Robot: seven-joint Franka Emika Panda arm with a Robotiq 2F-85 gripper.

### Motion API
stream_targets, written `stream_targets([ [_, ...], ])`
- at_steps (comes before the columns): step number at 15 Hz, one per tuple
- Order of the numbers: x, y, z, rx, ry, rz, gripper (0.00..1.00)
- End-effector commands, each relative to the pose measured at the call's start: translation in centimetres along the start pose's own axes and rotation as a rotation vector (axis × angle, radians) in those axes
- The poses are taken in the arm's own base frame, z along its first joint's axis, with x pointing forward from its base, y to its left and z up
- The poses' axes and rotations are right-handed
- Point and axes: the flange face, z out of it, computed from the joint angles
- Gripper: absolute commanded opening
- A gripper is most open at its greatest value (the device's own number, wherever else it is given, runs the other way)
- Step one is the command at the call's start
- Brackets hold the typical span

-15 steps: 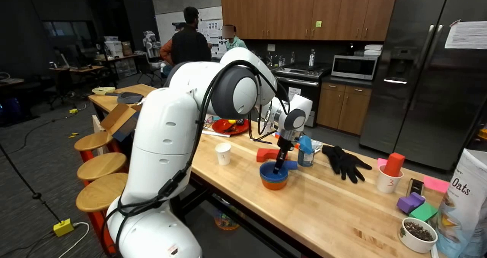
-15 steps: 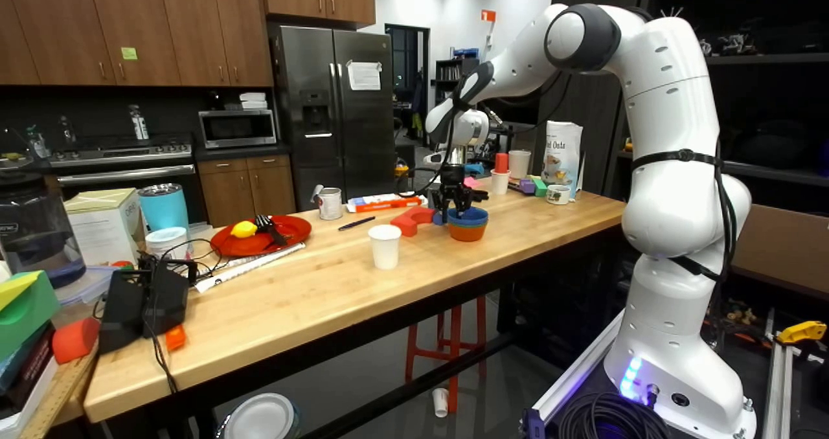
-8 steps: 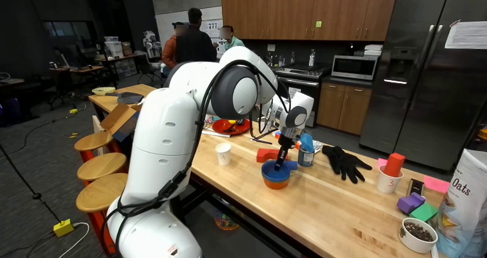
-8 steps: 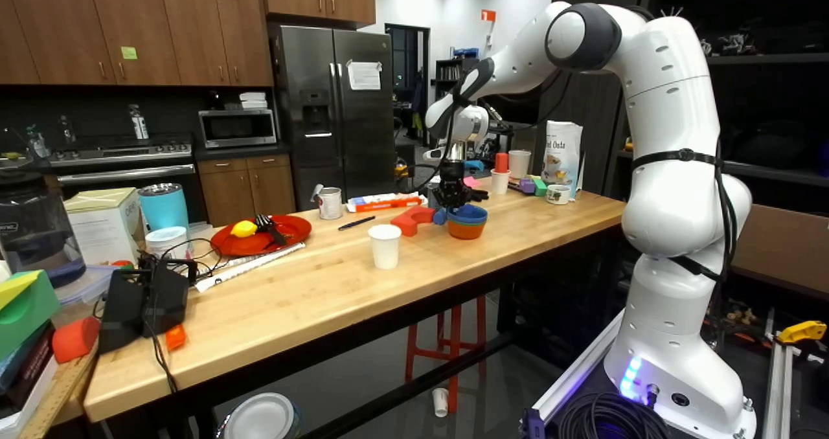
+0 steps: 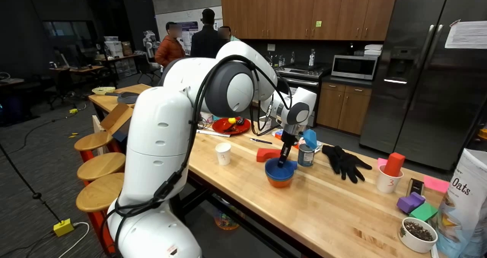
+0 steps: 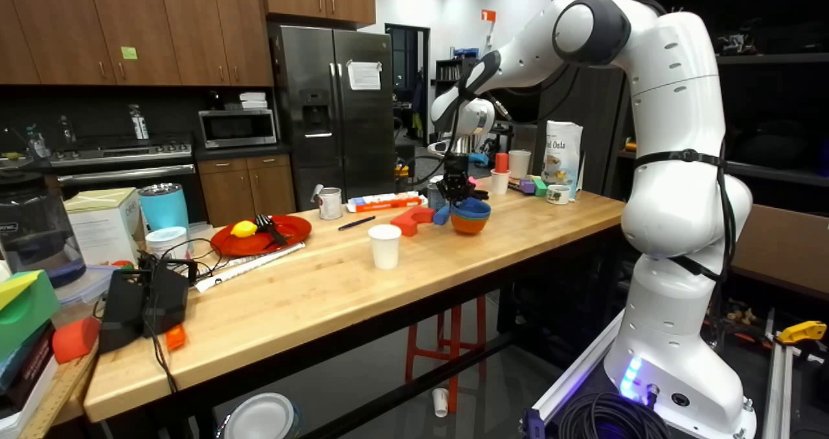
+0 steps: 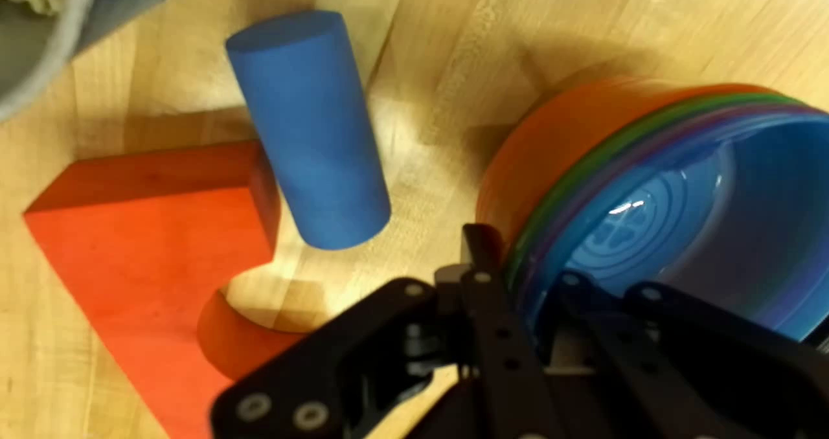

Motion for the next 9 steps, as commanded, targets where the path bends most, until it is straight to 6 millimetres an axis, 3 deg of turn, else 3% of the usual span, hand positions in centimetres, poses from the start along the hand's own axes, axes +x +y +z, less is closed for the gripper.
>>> stream_targets([
  [1, -0.5, -2.7, -1.3, -0.038, -0.013, 0.04, 0.03],
  [9, -5.0, -10.1, -0.9, -0.106, -0.026, 0.25, 0.03],
])
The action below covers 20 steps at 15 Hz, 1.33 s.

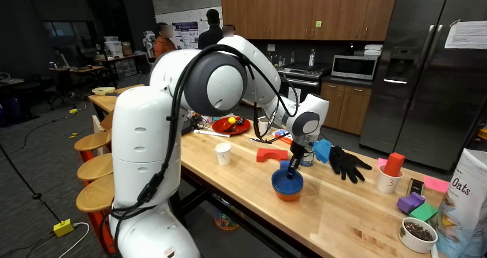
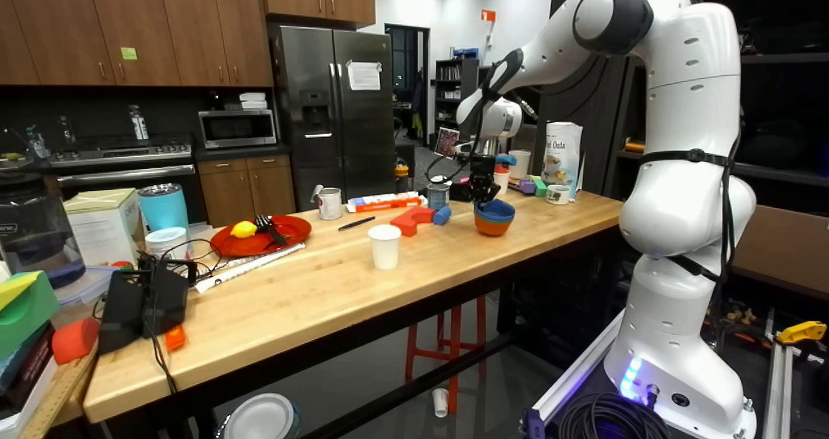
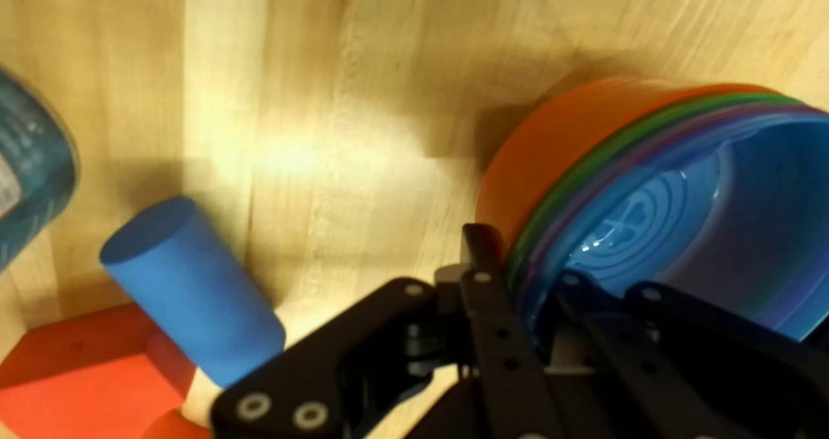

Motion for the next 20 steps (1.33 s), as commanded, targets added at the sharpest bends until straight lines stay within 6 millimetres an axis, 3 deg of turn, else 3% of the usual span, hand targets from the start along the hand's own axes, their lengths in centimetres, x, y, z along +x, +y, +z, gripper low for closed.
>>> stream_targets([
  [1, -1.5, -3.9, -0.9, -0.057, -0.003, 0.115, 0.03],
  [9, -5.6, -8.0, -0.5, -0.121, -0.035, 0.379, 0.03],
  [13, -6.4, -7.8, -1.3, -0.224, -0.089, 0.484, 0.03],
  [20, -6.7, -5.8, -1.2, -0.369, -0.135, 0.641, 0.03],
])
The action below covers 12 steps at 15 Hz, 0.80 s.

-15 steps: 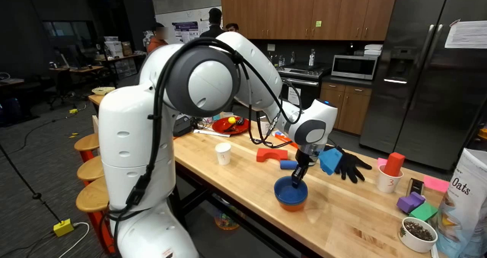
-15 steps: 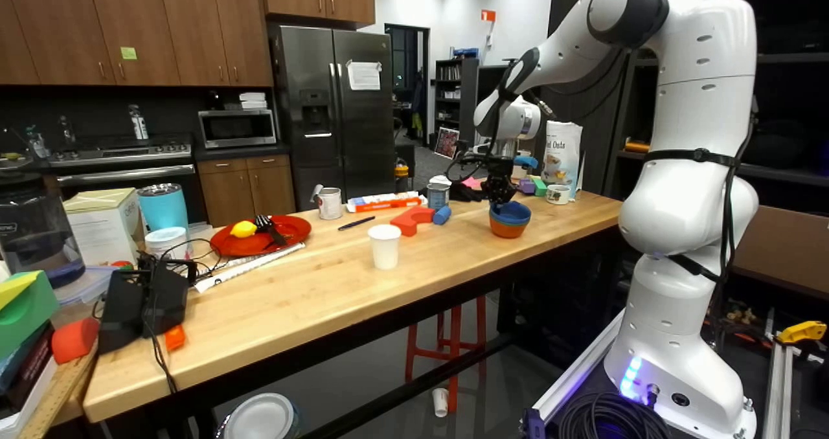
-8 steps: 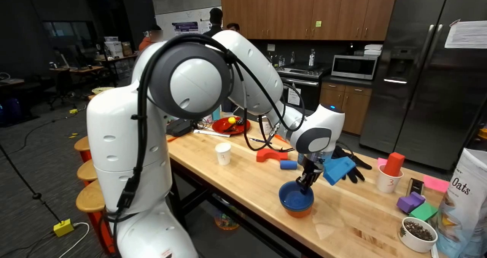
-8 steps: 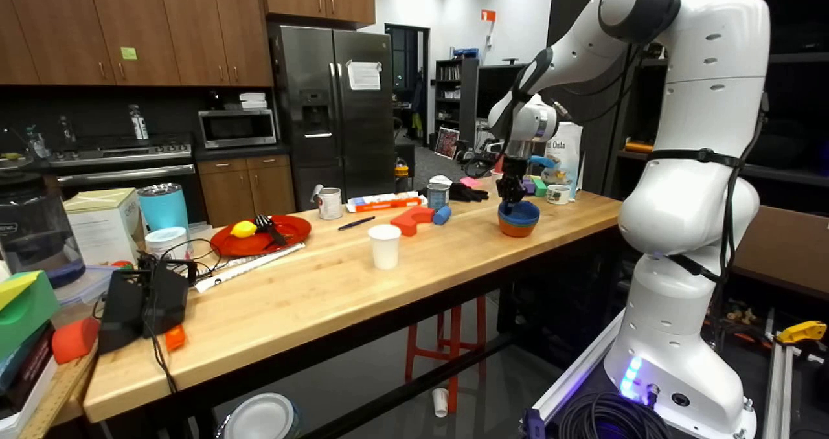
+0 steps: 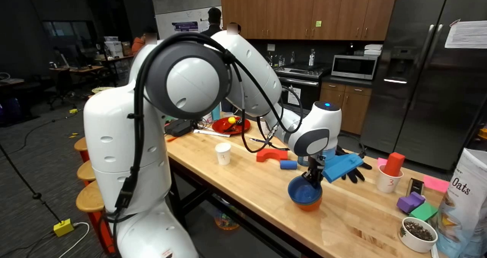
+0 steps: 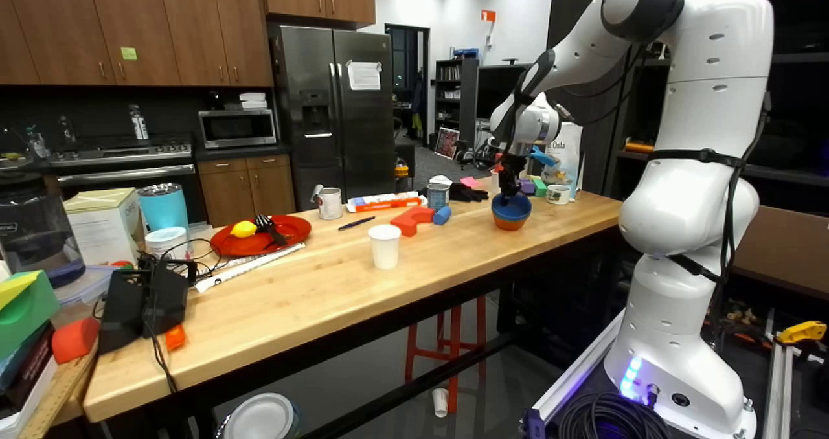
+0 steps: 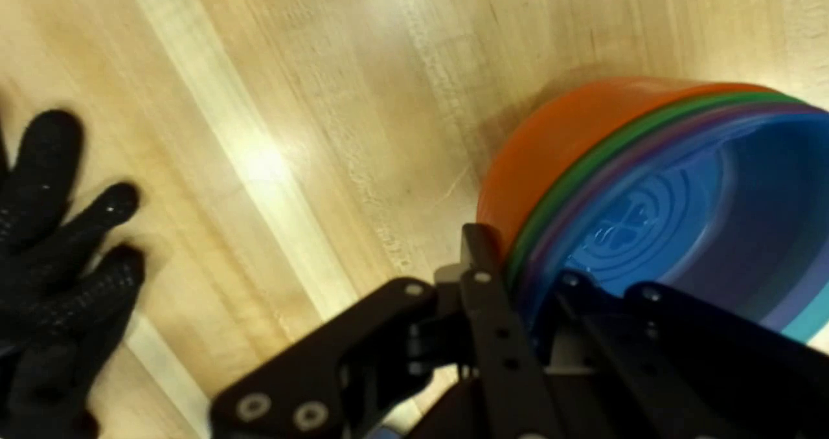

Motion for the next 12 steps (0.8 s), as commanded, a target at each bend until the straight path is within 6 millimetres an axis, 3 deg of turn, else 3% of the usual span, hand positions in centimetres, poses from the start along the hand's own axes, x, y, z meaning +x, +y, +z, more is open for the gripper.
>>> stream_targets([
  [1, 0.7, 0.3, 1.1, -0.064, -0.022, 0.085, 0.03],
  [6, 2.3, 1.0, 3.1, -0.048, 0.002, 0.239, 0.03],
  [12, 6.8, 1.7, 5.8, 0.056, 0.16, 0.307, 0.03],
])
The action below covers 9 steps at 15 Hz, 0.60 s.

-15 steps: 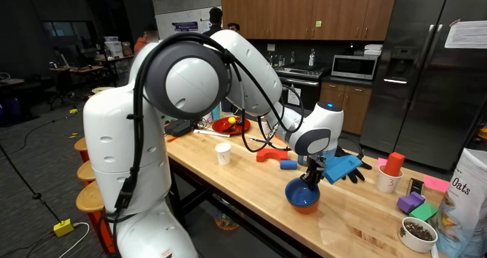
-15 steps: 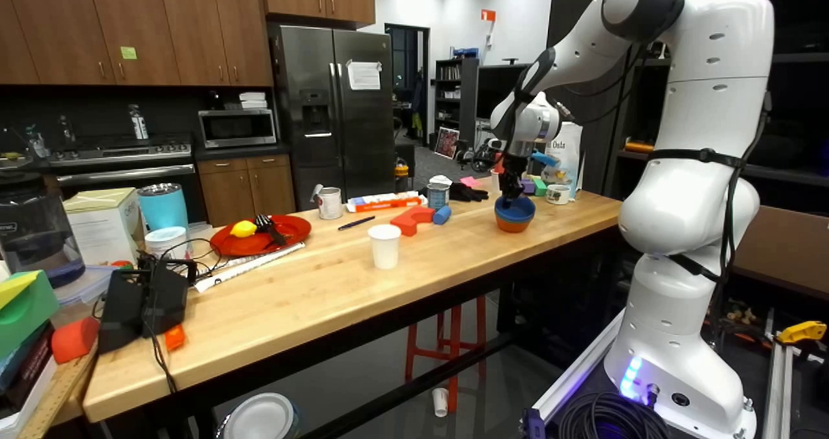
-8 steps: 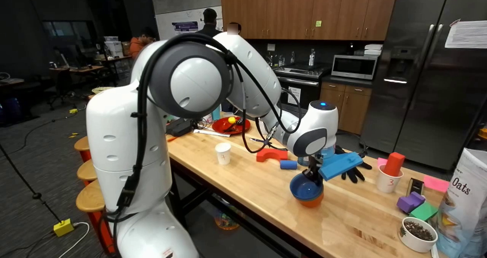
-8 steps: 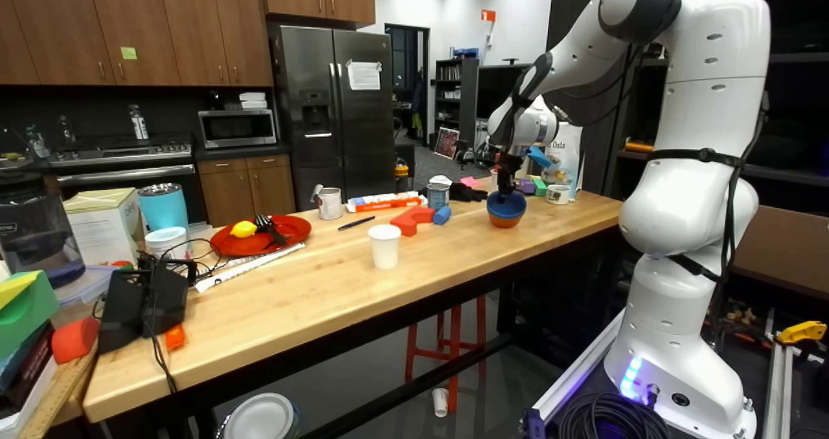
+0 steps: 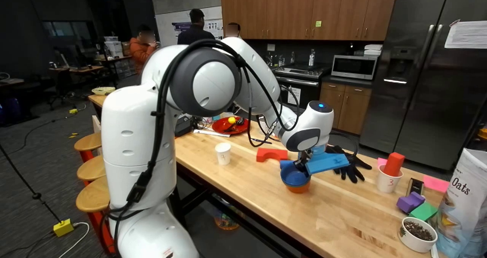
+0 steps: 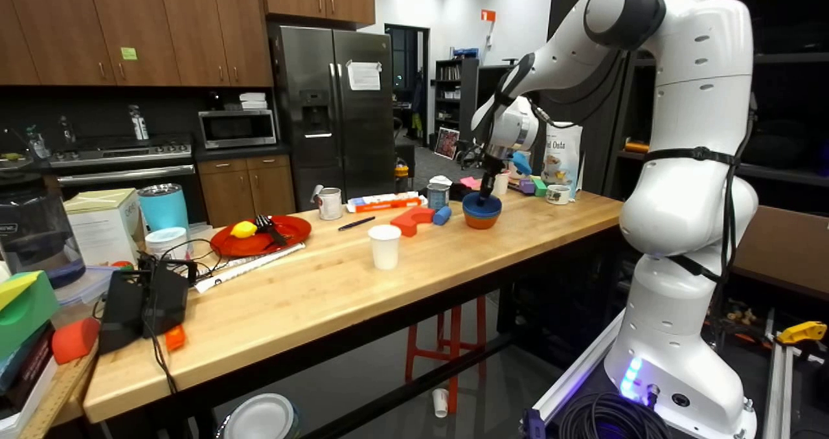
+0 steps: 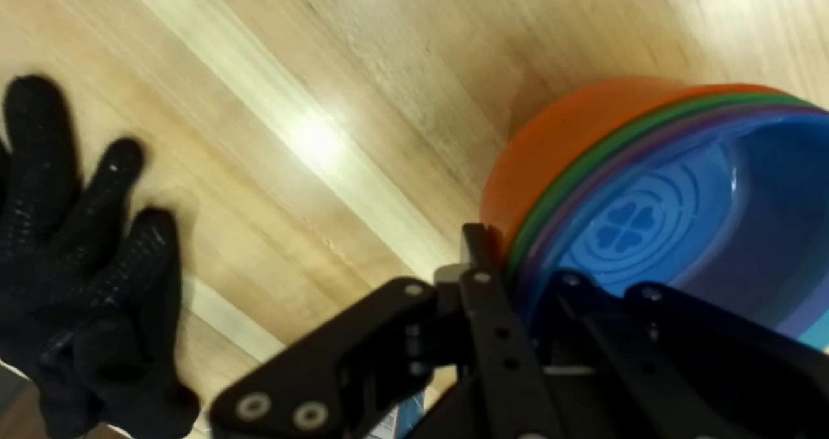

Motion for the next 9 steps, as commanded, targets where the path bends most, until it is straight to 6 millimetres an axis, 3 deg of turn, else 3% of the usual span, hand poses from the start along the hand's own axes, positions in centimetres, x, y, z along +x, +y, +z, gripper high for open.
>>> stream_targets([
  [1, 1.7, -0.6, 4.5, 0.098, 0.042, 0.019, 0.03],
  [2, 2.3, -0.7, 4.8, 0.116, 0.051, 0.022, 0.36],
  [4, 2.7, -0.9, 5.7, 0.147, 0.055, 0.025, 0.41],
  [5, 2.7, -1.1, 6.5, 0.161, 0.052, 0.023, 0.47],
  [9, 3.5, -0.4, 6.3, 0.163, 0.053, 0.017, 0.74],
])
